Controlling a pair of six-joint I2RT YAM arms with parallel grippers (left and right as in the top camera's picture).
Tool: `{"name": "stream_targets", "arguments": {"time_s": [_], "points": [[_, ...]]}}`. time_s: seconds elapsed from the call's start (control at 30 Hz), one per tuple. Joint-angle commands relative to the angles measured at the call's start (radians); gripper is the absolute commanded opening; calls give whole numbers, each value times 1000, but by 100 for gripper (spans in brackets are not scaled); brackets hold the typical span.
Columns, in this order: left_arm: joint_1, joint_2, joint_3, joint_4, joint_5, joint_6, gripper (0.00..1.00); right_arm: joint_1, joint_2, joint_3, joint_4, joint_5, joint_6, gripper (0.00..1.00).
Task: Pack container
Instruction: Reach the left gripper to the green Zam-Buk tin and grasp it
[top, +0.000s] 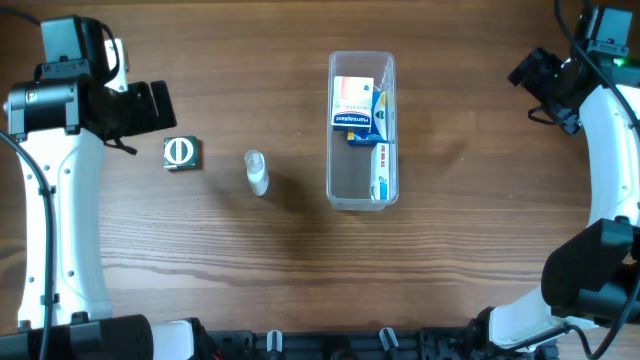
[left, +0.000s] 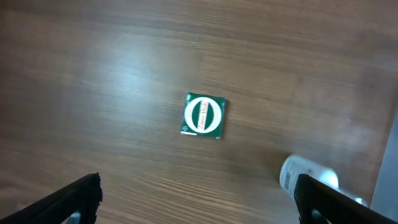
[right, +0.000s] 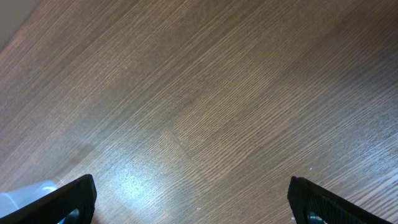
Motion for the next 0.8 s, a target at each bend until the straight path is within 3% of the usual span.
{"name": "stream_targets", "arguments": {"time_s": [0.0, 0.4, 0.5, 0.77], "points": [[0, 47, 15, -18, 151, 286, 100, -2, 2, 1, 2, -5, 12, 100], [8, 345, 14, -37, 124, 278, 100, -2, 2, 1, 2, -5, 12, 100], [19, 425, 14, -33, 112, 203, 100, -2, 2, 1, 2, -5, 12, 100], [80, 472, 13, -29, 68, 151, 100, -2, 2, 1, 2, -5, 12, 100]]}}
